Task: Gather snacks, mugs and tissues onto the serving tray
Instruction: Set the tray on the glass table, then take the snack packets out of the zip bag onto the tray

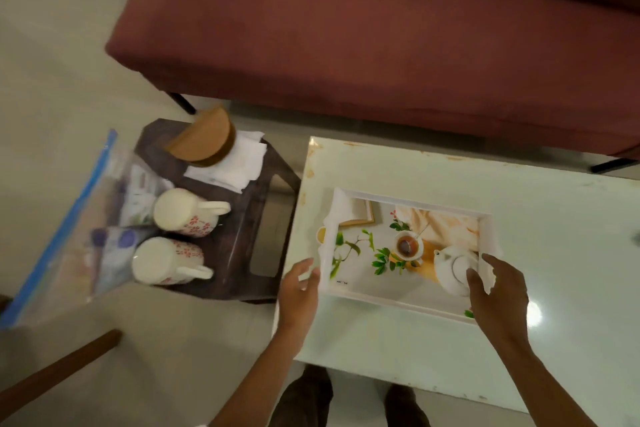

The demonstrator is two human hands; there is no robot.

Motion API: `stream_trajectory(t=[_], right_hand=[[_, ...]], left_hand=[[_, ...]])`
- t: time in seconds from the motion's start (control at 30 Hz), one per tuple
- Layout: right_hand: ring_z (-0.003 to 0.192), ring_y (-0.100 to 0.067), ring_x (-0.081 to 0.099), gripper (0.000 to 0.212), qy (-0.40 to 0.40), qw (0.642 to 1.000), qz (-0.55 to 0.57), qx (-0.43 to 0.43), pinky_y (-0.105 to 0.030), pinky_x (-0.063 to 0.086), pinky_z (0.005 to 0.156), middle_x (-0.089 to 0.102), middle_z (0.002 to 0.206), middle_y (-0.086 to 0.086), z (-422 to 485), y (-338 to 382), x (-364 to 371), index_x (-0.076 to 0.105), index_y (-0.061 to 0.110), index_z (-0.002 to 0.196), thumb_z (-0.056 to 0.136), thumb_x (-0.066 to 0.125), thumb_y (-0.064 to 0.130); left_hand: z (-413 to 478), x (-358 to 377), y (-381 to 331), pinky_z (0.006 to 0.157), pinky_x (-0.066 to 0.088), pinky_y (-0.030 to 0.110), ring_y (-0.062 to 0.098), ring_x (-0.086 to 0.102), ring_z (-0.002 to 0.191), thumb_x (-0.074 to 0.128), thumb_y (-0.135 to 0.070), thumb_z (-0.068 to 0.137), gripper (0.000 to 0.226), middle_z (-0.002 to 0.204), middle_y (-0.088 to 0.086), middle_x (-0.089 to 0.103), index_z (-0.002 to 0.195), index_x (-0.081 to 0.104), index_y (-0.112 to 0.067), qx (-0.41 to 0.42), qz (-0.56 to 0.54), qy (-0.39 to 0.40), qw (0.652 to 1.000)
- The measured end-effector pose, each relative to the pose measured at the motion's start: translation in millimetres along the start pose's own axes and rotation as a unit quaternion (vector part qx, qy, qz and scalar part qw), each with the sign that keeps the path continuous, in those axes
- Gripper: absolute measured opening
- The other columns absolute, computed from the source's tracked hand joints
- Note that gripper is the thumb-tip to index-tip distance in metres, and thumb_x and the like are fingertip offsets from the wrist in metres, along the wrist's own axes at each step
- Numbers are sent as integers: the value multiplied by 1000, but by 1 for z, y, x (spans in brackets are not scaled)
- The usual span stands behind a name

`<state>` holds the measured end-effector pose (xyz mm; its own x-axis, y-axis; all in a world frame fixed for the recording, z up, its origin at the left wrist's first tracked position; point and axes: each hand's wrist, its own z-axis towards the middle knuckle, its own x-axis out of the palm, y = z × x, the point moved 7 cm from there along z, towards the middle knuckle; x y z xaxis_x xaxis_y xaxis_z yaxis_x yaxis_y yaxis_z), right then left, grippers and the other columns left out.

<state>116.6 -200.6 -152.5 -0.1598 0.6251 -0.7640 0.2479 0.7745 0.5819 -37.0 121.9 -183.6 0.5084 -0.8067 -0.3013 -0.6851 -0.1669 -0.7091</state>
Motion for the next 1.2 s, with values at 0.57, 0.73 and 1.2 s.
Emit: stream_trajectory(t=[0.57,0.73,1.2], right_hand=[[124,-29,46,40,100,982,66,-149,-40,36,109,47,138,-10,-117,225,18,50,15,130,92,61,21],[133,-22,38,44,98,974,12,-203,-28,29,109,40,146,-7,-148,283,42,47,16,134,94,57,29],[146,-21,21,58,164,952,-144,-216,-39,27,117,25,158,-1,-211,387,159,36,22,146,96,39,52]], left_hand=[[-145,-257,-140,79,37,10,20,60,107,61,-24,93,27,120,5,64,119,65,-16,283,289,-321,856],[-79,-299,-159,78,55,41,32,60,113,60,-38,92,52,132,14,59,137,52,-13,194,366,-306,857],[-4,-405,-162,51,29,11,11,55,64,63,-20,91,15,81,7,75,96,75,-12,179,222,-274,918]])
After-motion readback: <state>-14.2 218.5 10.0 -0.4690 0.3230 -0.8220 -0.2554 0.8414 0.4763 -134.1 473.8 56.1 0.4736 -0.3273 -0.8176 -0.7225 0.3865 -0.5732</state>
